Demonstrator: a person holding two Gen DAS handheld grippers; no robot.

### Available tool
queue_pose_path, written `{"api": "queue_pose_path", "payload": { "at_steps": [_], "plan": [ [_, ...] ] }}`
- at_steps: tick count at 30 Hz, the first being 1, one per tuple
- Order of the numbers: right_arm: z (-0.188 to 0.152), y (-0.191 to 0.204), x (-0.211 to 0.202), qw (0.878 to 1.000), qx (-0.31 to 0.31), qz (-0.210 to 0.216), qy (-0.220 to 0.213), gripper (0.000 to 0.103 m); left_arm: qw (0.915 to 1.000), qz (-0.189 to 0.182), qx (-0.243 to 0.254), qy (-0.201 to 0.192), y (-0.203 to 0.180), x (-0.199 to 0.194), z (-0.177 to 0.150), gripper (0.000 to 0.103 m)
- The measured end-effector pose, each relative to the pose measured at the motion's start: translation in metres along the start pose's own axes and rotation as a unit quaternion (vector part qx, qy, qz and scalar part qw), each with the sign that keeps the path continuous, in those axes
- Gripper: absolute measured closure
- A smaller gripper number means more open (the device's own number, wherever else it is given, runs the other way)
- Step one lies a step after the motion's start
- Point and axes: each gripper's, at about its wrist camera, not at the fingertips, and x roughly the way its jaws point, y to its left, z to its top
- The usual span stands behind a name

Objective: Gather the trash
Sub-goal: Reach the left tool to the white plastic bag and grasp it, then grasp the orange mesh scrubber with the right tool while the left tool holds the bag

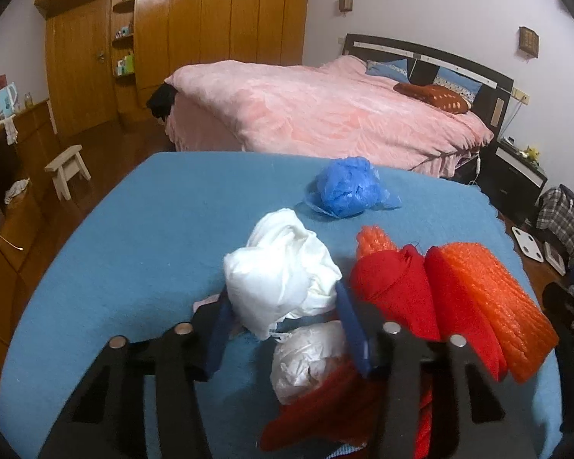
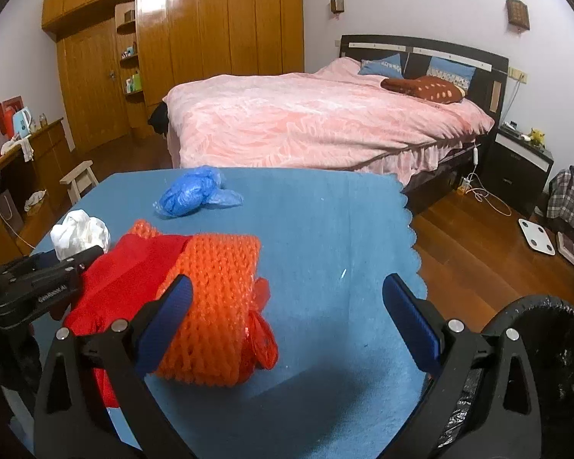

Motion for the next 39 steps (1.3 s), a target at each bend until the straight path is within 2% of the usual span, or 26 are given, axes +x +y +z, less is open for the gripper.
{"api": "queue_pose_path", "payload": {
  "at_steps": [10,16,22,25,34,36,38,39],
  "plan": [
    [-0.001,0.005,-0.004,1.0,-0.002,0.011,-0.005,0.006,0.9988,-0.009,-0.025,-0.042,0.015,-0.058,-0.002,0.053],
    [-0.006,0.01,-0.004,1.0,-0.01,0.015,0.001,0.006,0.9989,0.003,-0.028,-0.036,0.023,-0.072,-0.018,0.053],
    [-0.008,0.017,0.0,1.0,-0.018,0.02,0.006,0.008,0.999,0.011,-0.032,-0.028,0.023,-0.07,-0.028,0.053],
    [-0.007,0.018,0.005,0.999,-0.021,0.028,0.014,0.022,0.999,0.01,-0.028,-0.032,0.021,-0.071,-0.027,0.053],
    [-0.01,0.027,0.022,0.997,-0.027,0.052,0.043,0.032,0.9993,0.001,-0.019,-0.032,0.008,-0.071,-0.025,0.053],
    [-0.012,0.028,0.027,0.996,-0.024,0.063,0.054,0.041,0.9994,0.0,-0.018,-0.03,0.007,-0.071,-0.027,0.053],
    [-0.013,0.029,0.029,0.995,-0.022,0.08,0.063,0.059,0.9995,0.0,-0.015,-0.028,0.004,-0.07,-0.028,0.053],
    [-0.014,0.03,0.027,0.994,-0.023,0.082,0.063,0.06,0.9995,0.0,-0.014,-0.028,0.003,-0.071,-0.028,0.053]
  ]
}}
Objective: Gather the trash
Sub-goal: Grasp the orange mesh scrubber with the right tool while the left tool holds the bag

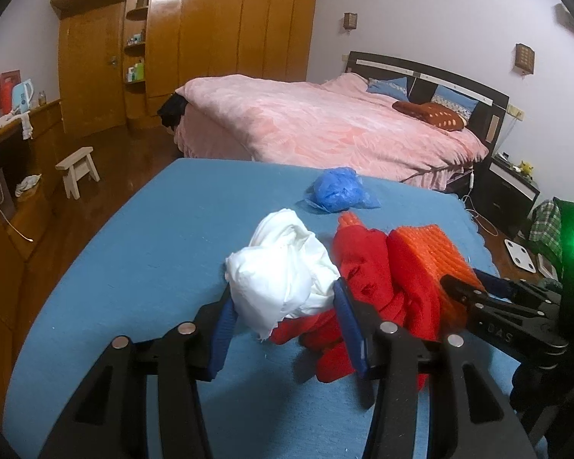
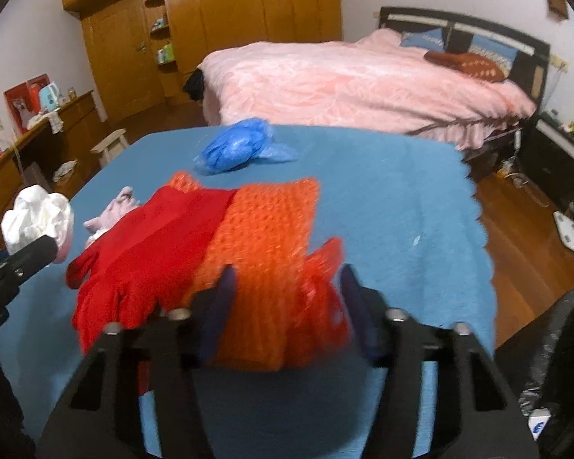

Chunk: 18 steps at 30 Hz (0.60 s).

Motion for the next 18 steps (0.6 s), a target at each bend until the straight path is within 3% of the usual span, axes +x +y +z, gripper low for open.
{"api": "queue_pose_path", "payload": {
  "at_steps": [2,7,18],
  "plan": [
    [0.0,0.002,-0.006,1.0,-0.003,0.005,-0.009,0.072,1.0,0.0,0.003,-0.001,-0.001,-0.001,0.0,0.053],
    [0.003,-0.003,-0.022,1.0,0.001,0.019,-0.025,0.09,1.0,-0.003,0.003,-0.003,-0.003,-0.004,0.004,0.053],
    [0.0,-0.023,-0.062,0.997,0.026,0.037,-0.055,0.092,0.9996,-0.022,0.016,-0.008,-0.027,-0.02,0.004,0.053]
  ]
}}
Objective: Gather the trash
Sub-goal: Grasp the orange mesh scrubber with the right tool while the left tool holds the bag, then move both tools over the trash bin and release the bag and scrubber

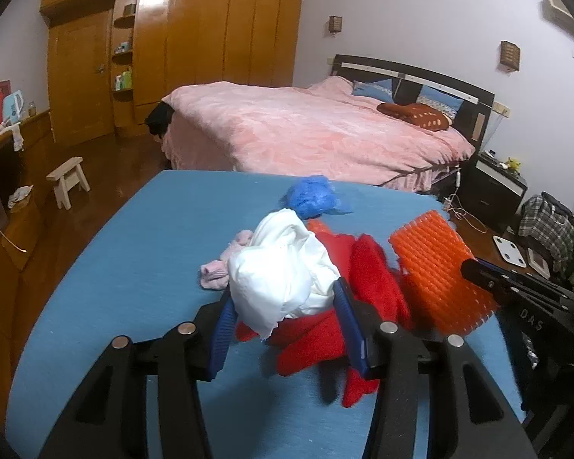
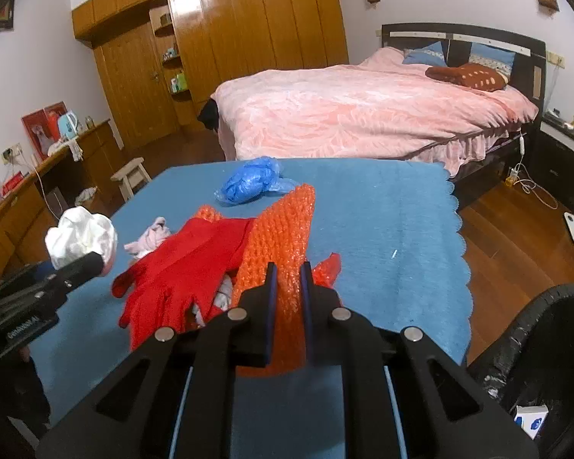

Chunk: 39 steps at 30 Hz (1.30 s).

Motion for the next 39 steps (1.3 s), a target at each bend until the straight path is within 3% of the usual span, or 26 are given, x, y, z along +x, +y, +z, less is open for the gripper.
{"api": "queue_pose_path", "payload": {
  "at_steps": [25,39],
  "plan": [
    [-0.001,-0.037,-0.102,0.998,0.035,-0.014,-0.052,0.092,0.9971,-0.063,0.042,-0.011,-0.072,-0.03,0.01,0.053],
    [-0.031,-0.09,-0.157,0.992,0.064,-0.096,-0.059,0.092,0.9876,-0.132,0.083,-0.015,-0.143,-0.043,0.007,0.053]
  ]
}}
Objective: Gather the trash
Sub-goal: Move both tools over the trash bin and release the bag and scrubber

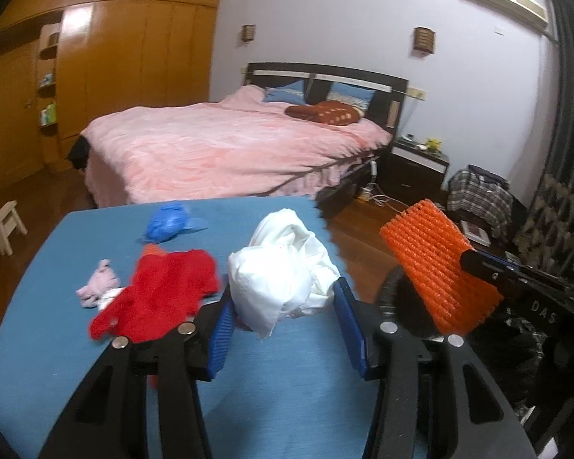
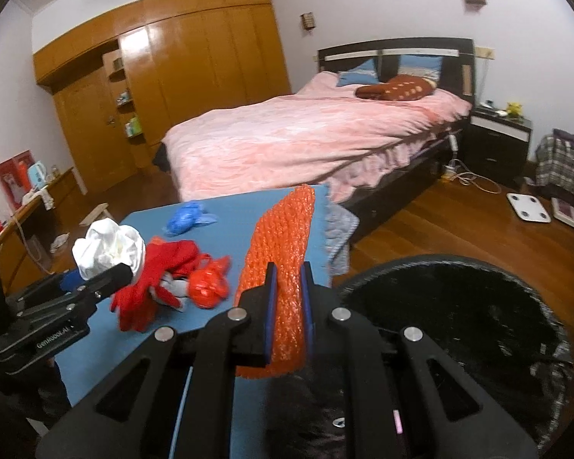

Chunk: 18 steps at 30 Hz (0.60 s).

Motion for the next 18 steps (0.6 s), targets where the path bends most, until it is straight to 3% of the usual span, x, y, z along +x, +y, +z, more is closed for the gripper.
{"api": "queue_pose_path", "payload": {
  "at_steps": [18],
  "plan": [
    [-0.038,-0.109,-0.056,0.992,0.053,-0.117,0.0,0.092,0.9903,-0.119,0.07,0.017,-0.128,0.034,-0.001,0.053]
  ]
}}
